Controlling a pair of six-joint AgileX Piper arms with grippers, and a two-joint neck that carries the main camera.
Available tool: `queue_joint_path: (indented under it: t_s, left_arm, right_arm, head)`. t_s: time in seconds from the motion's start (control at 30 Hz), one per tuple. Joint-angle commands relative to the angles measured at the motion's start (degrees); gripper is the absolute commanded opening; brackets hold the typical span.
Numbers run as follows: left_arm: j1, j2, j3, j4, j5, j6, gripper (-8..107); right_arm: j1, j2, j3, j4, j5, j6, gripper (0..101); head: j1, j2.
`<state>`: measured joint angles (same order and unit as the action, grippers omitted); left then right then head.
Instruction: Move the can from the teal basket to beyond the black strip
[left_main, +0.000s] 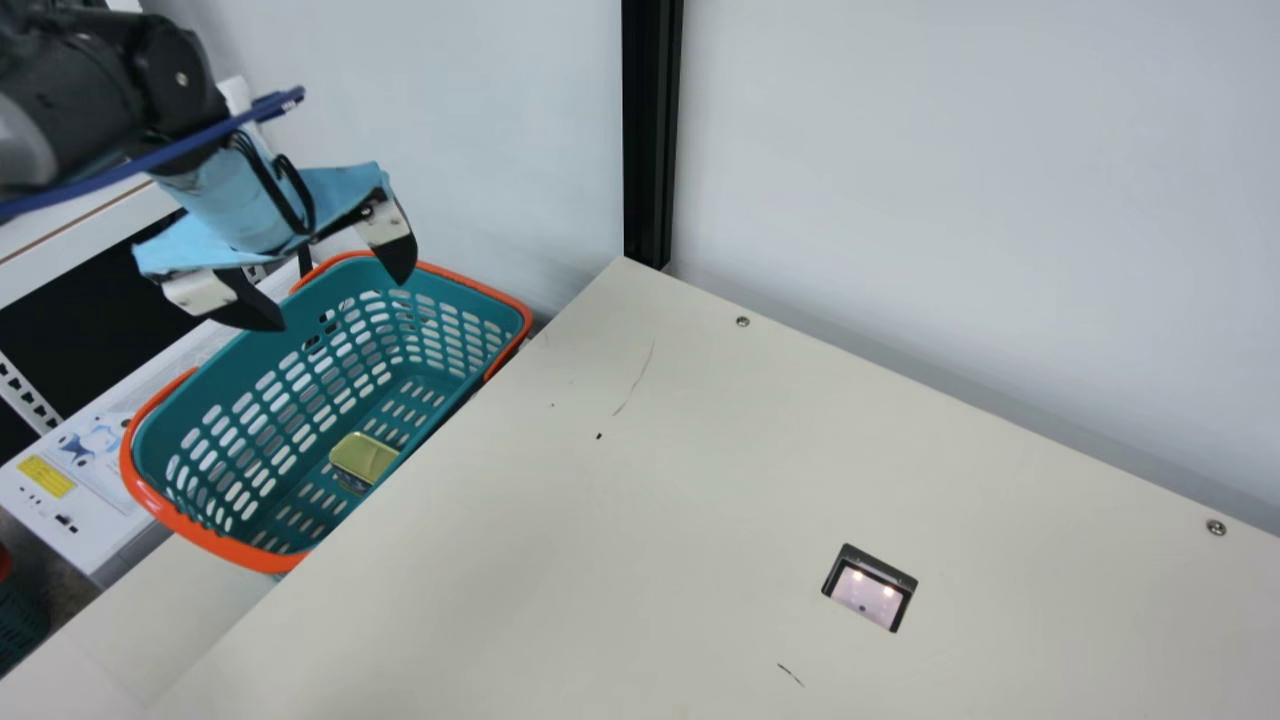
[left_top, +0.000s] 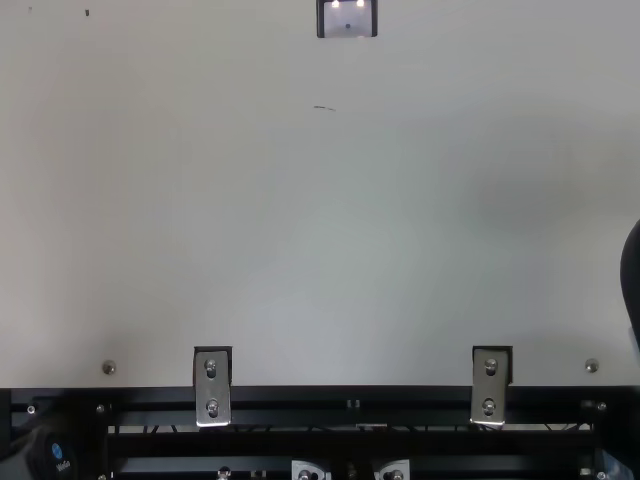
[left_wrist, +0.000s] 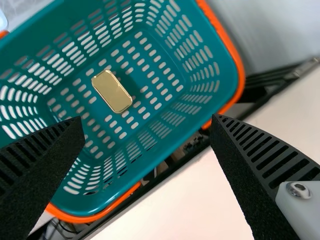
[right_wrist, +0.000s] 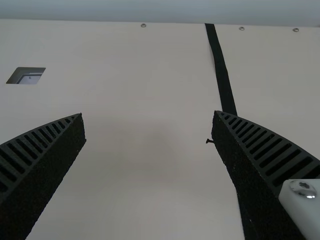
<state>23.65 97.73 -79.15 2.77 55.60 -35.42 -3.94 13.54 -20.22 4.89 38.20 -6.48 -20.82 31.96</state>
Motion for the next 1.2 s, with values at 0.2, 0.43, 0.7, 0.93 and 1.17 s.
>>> queue_joint_path:
  t_s: [0.2,0.43,0.7,0.93,1.17]
  left_arm:
    - [1.7,10.5,-2.4,0.6,-2.4,-7.5,90]
    - [3.3,18.0,-5.4,1.7,-3.5,-9.8,90]
    - [5.4,26.6,-9.2,1.7,-4.3,-10.3,90]
    - [6.7,33.0,-12.7,1.8,-3.8,-10.7,90]
    - [6.9,37.1,-14.3,2.6,-3.5,-12.1,90]
  right_arm:
    - [0.0,0.0,0.0,0.0,0.0,0.0,101]
    - [0.0,0.0,0.0,0.0,0.0,0.0,101]
    - [0.0,0.0,0.0,0.0,0.0,0.0,101]
    - [0.0,0.0,0.0,0.0,0.0,0.0,101]
    - [0.0,0.0,0.0,0.0,0.0,0.0,101]
  head:
    - [-3.0,1.4]
    - [-3.0,1.4]
    - [-3.0,1.4]
    - [-3.0,1.4]
    - [-3.0,1.4]
